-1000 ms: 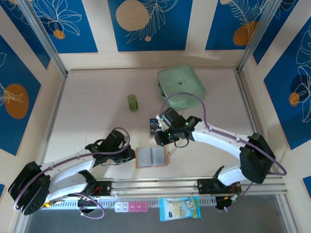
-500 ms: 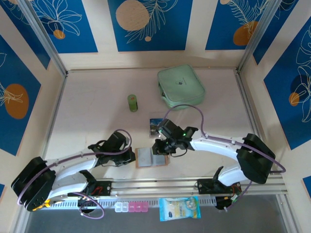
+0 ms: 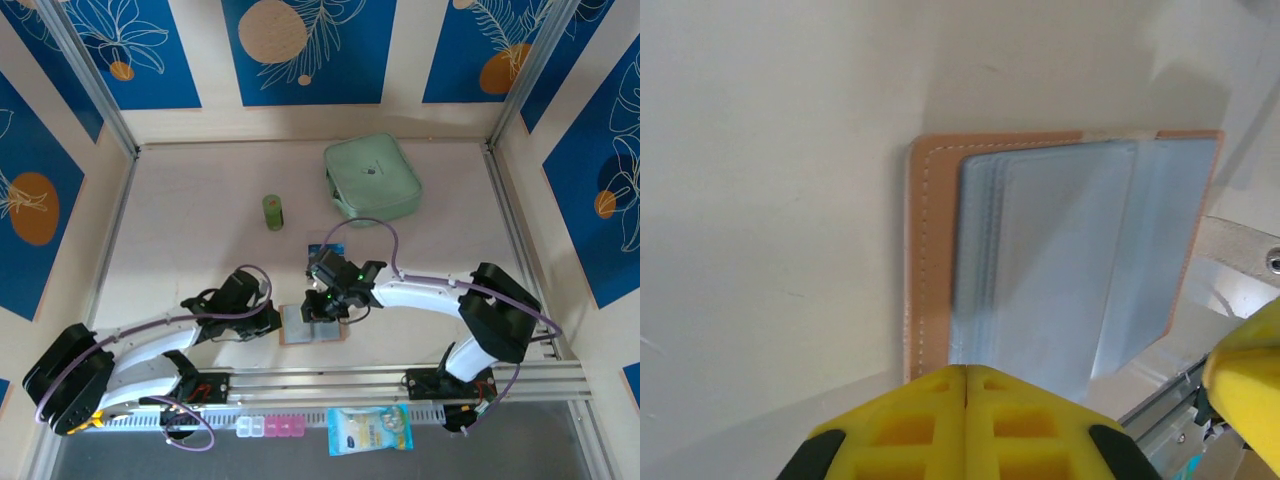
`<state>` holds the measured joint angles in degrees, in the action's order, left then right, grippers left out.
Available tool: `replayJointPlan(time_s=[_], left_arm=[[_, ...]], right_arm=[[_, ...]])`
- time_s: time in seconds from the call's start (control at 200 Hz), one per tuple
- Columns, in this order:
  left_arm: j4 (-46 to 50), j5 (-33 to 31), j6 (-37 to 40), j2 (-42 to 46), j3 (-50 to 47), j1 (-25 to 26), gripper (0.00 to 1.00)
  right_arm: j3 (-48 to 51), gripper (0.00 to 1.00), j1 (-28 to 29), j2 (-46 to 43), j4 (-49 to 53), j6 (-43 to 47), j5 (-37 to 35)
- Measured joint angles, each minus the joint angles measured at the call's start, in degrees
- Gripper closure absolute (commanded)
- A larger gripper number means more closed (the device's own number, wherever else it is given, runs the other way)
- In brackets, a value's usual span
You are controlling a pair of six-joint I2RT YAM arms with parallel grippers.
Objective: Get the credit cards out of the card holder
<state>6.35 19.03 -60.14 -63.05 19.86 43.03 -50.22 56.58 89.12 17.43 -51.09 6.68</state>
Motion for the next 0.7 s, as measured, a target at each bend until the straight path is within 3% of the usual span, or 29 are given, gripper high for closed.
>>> replayJointPlan(time_s=[0.415,0.585,0.7], left_arm=[[-2.1,0.1,-0.9,-1.7,-0.9,0.0,0.97],[-2.8,0.5,-0.9,-3.1,-1.1,0.0,0.97],[-2.8,0.5,-0.9,-3.8,-1.1,0.0,0.97]], right_arm=[[-1.2,0.89,0.1,5.5,-2.3,0.0,2.4],[-1.5,0.73,0.1,6.3,-1.7,-0.5,2.1],[-1.9,0.69,0.1,6.8,-1.3,-0.7,1.5]])
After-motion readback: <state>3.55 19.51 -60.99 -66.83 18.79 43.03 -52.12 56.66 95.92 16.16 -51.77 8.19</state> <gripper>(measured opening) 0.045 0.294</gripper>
